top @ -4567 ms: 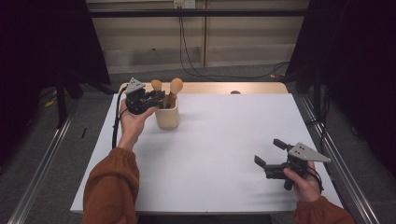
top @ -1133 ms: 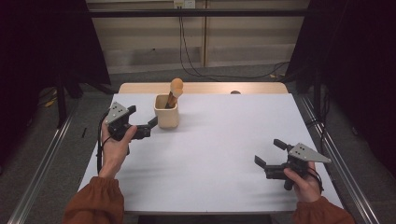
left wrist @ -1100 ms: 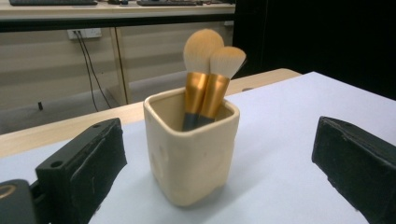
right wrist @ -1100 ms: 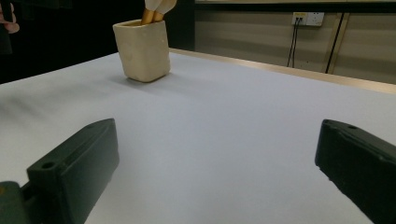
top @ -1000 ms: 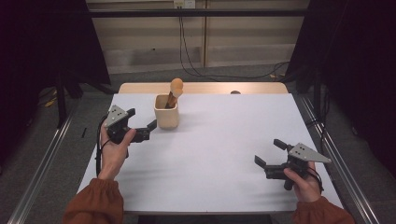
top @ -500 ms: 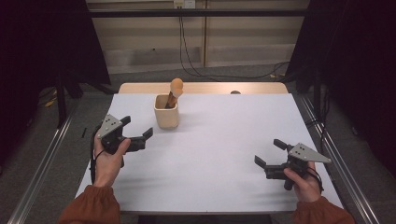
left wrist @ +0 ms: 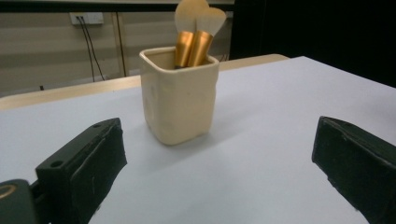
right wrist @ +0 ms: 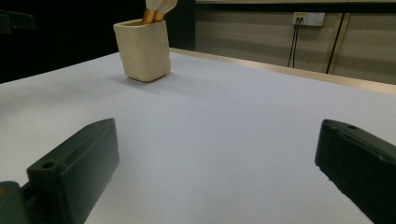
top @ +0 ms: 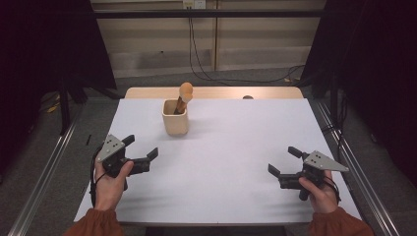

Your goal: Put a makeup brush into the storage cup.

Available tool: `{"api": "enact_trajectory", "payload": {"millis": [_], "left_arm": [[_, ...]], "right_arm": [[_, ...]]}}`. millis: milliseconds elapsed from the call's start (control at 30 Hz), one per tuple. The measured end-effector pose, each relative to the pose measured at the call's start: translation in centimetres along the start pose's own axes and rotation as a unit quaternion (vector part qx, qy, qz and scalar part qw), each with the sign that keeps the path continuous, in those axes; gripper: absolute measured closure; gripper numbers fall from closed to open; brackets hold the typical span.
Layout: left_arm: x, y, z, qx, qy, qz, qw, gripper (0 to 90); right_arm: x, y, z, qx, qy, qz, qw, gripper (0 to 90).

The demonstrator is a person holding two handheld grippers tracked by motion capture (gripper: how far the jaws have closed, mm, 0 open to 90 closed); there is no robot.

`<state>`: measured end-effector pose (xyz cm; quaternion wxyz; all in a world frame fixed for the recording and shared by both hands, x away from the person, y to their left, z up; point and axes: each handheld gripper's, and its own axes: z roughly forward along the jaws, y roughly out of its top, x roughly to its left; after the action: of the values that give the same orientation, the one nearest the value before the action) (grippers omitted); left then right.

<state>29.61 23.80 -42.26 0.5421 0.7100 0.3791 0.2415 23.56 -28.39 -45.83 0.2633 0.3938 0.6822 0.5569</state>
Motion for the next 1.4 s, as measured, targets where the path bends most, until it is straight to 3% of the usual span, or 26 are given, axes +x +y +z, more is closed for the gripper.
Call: {"api": "enact_trajectory", "payload": {"millis": [100,433,533,633,867,1067,1400], "left_arm": [[0.0,-0.3,-0.4,0.001,-0.001,-0.008,1.0000,2.7],[-1.1,-1.0,-1.5,0.004,-0.005,-0.002,1.0000,2.6],[-1.2,-1.3,-1.7,0.000,-0.018,0.000,0.9998,2.3],[-1.4,-1.7,-2.0,0.000,-0.014,-0.007,0.9999,2.3],[-1.8,-2.5,-2.7,0.007,-0.017,0.002,0.9998,2.3],[-1.9,-3.1,-3.5,0.005,-0.010,-0.010,0.9999,2.3],[-2.0,-3.4,-3.9,0.004,-0.008,-0.002,1.0000,2.5]], "right_arm": [[0.0,0.0,0.0,0.001,0.001,0.001,1.0000,0.0],[0.1,0.0,0.0,0.001,0.001,0.000,1.0000,0.0],[0.1,0.0,0.0,0.001,0.001,-0.001,1.0000,0.0],[0.1,0.0,0.0,0.001,0.001,-0.001,1.0000,0.0],[0.1,0.0,-0.1,0.000,0.001,-0.001,1.0000,0.0],[0.1,0.0,-0.2,-0.001,-0.001,0.000,1.0000,0.0],[0.1,0.0,-0.2,0.001,0.003,-0.004,1.0000,0.0]]}}
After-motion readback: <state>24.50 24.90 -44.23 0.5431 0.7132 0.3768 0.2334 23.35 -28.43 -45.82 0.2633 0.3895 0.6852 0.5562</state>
